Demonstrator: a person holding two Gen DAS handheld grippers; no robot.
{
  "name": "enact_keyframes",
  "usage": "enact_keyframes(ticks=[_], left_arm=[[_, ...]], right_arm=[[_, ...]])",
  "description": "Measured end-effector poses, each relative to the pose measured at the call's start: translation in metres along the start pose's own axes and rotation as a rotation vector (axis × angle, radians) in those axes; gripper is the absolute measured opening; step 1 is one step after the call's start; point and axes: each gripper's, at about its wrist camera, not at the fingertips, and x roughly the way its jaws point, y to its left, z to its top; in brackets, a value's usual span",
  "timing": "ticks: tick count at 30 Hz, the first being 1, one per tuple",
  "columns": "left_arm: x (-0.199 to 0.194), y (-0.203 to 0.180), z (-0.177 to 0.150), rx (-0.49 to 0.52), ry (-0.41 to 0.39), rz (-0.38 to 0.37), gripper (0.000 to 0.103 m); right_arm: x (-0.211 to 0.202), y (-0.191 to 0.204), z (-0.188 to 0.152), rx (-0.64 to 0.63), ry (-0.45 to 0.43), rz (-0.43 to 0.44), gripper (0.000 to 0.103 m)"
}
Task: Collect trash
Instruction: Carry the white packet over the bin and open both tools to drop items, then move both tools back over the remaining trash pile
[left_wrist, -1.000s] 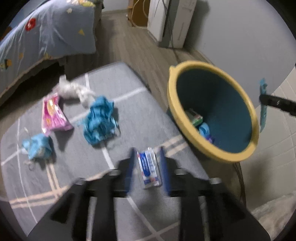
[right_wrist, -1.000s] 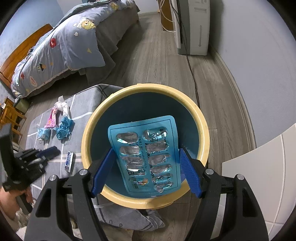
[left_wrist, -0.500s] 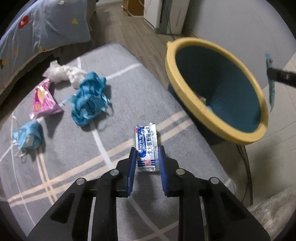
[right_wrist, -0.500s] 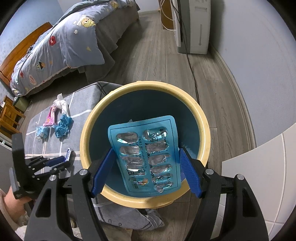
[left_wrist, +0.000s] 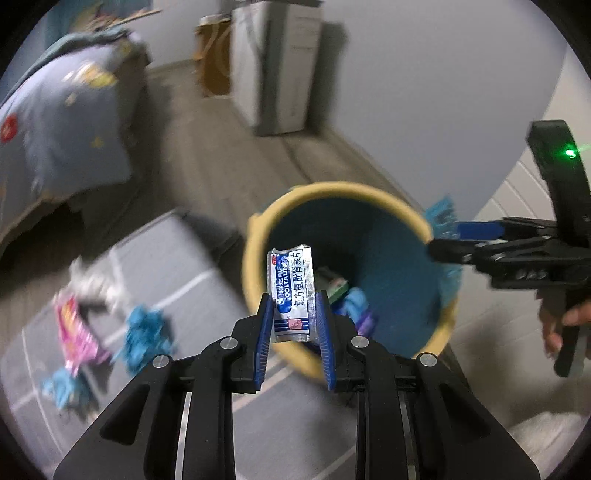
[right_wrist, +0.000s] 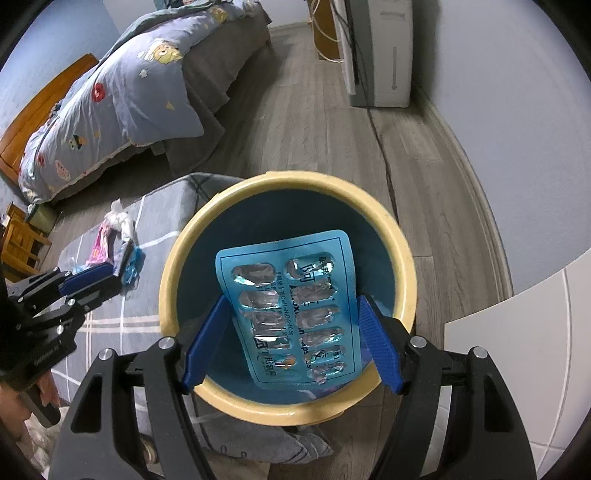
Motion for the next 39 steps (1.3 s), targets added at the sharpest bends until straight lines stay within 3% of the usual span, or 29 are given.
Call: enact_keyframes(ticks=[4, 5, 9, 13, 15, 21, 27, 32, 39], left_arm=[[-0.004, -0.014, 0.013, 0.031, -0.029, -0.035, 0.03], [-0.006, -0.015, 0.015, 0.032, -0.033, -0.035, 0.034], [-0.017, -0.008, 0.007, 0.011, -0.053, -0.045, 0.062], [-0.03, 0.01, 0.001, -0.036, -0.059, -0.019, 0.082], [-0.036, 0.023, -0.002, -0.06, -0.063, 0.006, 0.091], [-0.076, 0.068, -0.021, -0.108, -0.078, 0.124, 0.095], [-0.128, 0.131, -0.041, -0.192, -0.109, 0.245, 0.097], [-0.168, 0.178, -0.058, -0.236, -0.126, 0.359, 0.097], [-0.205, 0.221, -0.091, -0.292, -0.153, 0.462, 0.098]], right_arm=[[-0.004, -0.003, 0.006, 0.022, -0.013, -0.001, 0.073], [-0.005, -0.003, 0.007, 0.022, -0.017, -0.005, 0.077], [-0.009, -0.003, 0.007, 0.021, -0.026, -0.015, 0.084], [-0.016, -0.003, 0.005, 0.033, -0.038, -0.027, 0.097], [-0.019, -0.001, 0.005, 0.031, -0.036, -0.033, 0.097], [-0.034, 0.023, 0.007, -0.002, -0.056, -0.032, 0.097], [-0.048, 0.076, 0.02, -0.074, -0.083, 0.013, 0.097], [-0.052, 0.142, 0.038, -0.153, -0.097, 0.064, 0.097], [-0.031, 0.25, 0.047, -0.306, -0.099, 0.135, 0.097]])
